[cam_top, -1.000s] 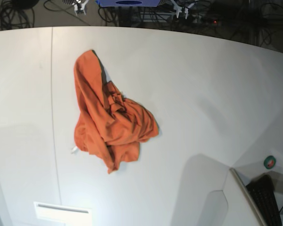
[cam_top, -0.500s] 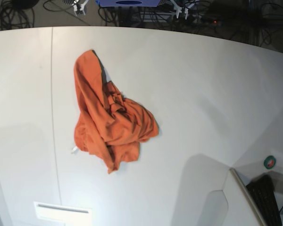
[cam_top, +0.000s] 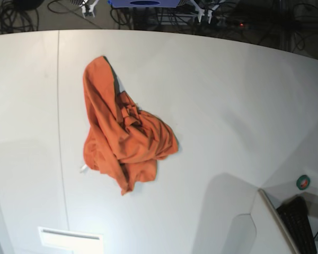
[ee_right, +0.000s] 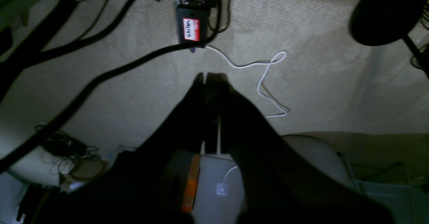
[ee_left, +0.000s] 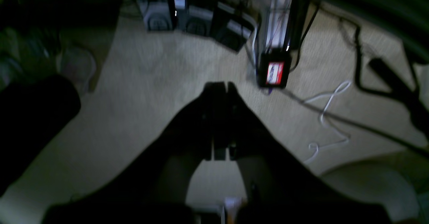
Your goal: Layout the t-shirt on the table in an organized manner, then fold the t-shirt properly
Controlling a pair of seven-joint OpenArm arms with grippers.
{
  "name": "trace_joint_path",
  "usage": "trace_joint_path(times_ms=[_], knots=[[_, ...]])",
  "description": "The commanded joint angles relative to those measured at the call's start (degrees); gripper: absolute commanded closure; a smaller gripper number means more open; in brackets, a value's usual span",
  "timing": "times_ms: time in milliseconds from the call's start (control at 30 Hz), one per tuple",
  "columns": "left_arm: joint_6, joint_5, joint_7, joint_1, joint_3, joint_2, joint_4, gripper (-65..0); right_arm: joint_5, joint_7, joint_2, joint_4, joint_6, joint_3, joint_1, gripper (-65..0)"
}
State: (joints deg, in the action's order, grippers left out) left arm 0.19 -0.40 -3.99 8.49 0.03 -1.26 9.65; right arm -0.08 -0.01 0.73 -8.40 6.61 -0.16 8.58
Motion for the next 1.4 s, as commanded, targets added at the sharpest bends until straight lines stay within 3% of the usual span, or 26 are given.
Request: trace_joint_path(times_ms=[0, 300, 400, 633, 800, 967, 1033, 1200, 1367], knots=[[0.21, 0.10, -0.45, 0.34, -0.08, -0.02, -0.02, 0.0, -0.14, 0.05, 0.63, -0.34, -0.15, -0.06, 0.26, 0.0], [0.21, 0.54, -0.36, 1.84, 0.54, -0.02, 0.33, 0.0, 0.21, -0.65, 3.00, -4.56, 0.03, 0.47, 3.33, 0.0], [0.12, 0.71, -0.71, 4.56, 0.63, -0.11, 1.82, 0.0, 1.97, -5.40, 3.00, -11.68, 0.29, 3.64, 7.73, 0.0], [0.12, 0.71, -0.63, 17.66, 0.63, -4.06, 20.72, 0.0, 2.41, -13.22, 2.65, -45.35, 0.20, 6.19, 27.42, 0.0], [-0.05, 0.71, -0.71, 25.84, 0.71, -7.93, 33.03, 0.0, 2.41, -14.27, 0.63, -58.37, -0.06, 6.27, 35.95, 0.0], [-5.68, 0.01, -0.71, 34.37, 0.45, -12.85, 47.01, 0.0, 2.32, -14.27, -2.89, -70.50, -0.06, 6.19, 42.89, 0.0], [-6.12, -0.17, -0.80, 37.53, 0.01, -14.17, 53.25, 0.0, 2.23, -14.27, -3.41, -77.00, -0.06, 5.92, 45.44, 0.0], [-6.12, -7.29, -0.80, 43.33, 0.54, -18.48, 67.32, 0.0, 2.23, -14.19, -5.52, -92.91, -0.06, 5.75, 49.31, 0.0], [-6.12, -15.73, -0.80, 45.44, -0.25, -20.06, 78.04, 0.0, 2.23, -14.19, -5.35, -100.83, -0.06, 2.32, 46.15, 0.0]])
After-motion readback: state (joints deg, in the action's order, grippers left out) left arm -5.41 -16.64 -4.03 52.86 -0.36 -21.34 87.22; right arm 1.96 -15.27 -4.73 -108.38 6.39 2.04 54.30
